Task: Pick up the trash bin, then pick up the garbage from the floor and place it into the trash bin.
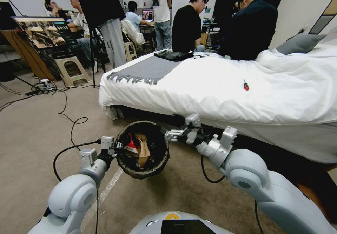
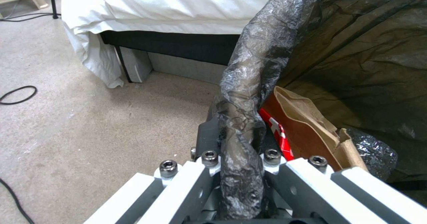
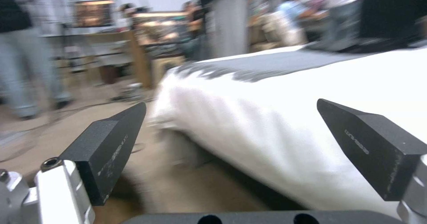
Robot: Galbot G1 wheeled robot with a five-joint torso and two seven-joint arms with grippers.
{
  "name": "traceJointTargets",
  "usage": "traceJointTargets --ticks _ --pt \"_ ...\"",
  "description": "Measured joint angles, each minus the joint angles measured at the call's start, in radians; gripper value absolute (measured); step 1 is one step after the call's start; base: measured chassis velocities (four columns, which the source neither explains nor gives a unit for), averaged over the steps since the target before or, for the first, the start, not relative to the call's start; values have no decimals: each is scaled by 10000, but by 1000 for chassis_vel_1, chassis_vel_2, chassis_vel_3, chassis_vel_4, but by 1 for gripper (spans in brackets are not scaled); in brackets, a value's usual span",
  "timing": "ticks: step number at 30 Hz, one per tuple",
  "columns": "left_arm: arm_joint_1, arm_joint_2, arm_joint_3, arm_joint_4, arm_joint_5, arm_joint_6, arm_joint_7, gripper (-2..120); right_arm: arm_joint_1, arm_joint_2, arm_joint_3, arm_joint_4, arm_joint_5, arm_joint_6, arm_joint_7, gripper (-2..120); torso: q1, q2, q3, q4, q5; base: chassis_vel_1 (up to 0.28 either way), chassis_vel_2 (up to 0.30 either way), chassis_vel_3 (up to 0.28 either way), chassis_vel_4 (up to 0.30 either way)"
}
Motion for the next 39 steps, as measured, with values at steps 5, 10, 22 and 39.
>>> traceJointTargets --ticks 5,10,22,39 --pt "84 29 -46 -62 -2 -1 -3 1 -2279 706 1494 -245 -1901 627 -345 100 0 0 0 -4 0 0 0 0 0" --pt "210 44 -76 -99 17 0 1 1 -3934 1691 2447 -623 -3616 1522 -906 100 0 1 0 0 -1 0 0 0 0" --pt "339 -15 -105 -63 76 0 17 1 -6192 4272 3320 -1075 -6065 2854 -1477 100 -1 0 -1 -1 -2 0 0 0 0" --pt "406 -120 -199 -80 72 0 23 1 -6764 5015 3571 -982 -6248 3202 -1736 100 0 1 0 0 -2 10 13 12 13"
